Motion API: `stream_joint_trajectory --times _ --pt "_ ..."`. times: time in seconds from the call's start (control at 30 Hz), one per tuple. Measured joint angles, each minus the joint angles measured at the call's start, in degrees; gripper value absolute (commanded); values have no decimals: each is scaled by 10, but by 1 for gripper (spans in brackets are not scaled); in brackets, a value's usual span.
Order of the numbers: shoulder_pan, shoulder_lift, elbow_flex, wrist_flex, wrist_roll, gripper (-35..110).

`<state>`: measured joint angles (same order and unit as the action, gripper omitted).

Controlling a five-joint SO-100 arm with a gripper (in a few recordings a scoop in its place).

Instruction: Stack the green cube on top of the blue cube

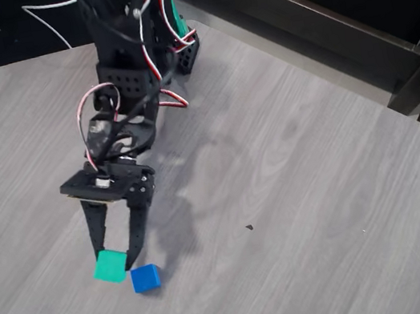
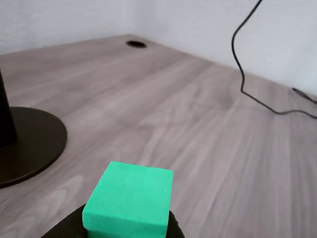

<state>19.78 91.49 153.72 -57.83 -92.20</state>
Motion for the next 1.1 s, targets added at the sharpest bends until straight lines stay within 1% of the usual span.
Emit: stream_joint_trajectory --times 0.1,0.2,0.27,0.47,1.1 --pt "2 -64 0 -68 0 0" --pt "-7 -94 -4 -105 -1 0" --pt "-21 -147 -13 -156 -1 0" --pt "-31 -232 -40 -225 -1 0" --pt "-29 -334 -97 -257 -1 0"
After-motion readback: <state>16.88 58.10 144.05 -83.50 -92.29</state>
